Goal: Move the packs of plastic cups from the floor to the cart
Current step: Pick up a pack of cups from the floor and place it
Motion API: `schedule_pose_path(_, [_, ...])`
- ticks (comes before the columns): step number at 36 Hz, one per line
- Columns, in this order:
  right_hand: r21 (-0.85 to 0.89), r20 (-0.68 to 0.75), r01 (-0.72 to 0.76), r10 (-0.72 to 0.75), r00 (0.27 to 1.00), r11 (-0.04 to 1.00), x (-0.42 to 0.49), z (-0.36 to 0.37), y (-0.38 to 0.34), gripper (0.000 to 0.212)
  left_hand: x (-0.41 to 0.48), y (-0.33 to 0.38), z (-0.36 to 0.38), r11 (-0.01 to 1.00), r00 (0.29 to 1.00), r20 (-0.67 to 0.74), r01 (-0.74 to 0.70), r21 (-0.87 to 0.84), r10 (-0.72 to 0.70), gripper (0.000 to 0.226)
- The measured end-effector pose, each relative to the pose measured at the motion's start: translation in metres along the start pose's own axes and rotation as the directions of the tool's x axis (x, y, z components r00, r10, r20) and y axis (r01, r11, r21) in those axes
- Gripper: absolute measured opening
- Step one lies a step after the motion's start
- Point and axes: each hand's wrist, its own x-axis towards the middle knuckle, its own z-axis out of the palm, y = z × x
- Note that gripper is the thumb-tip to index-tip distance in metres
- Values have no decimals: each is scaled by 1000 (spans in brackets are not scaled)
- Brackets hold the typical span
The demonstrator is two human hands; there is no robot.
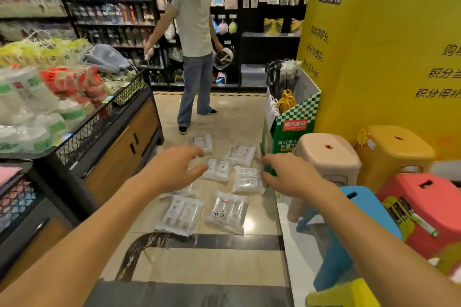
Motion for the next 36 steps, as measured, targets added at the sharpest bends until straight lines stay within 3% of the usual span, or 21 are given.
schedule_pose_path(9, [78, 72, -104, 99, 992, 991, 141, 39, 18, 39, 142, -82, 38, 995, 998, 62, -19, -97, 25, 45])
schedule_pose_path(20, [195, 148, -212, 185, 972, 958, 273, 120, 86, 45, 299, -128, 117, 977, 976, 217, 18, -211, 29, 58])
schedule_pose_path(27, [314, 240, -279, 208, 948, 907, 359, 216, 147, 50, 386, -160, 221, 938, 962, 271, 121, -324, -31, 65])
schedule_pose_path(36, [416, 417, -410, 231, 879, 812, 429, 413, 188, 54, 455, -231, 411, 901, 918, 389, 236, -364, -83, 71])
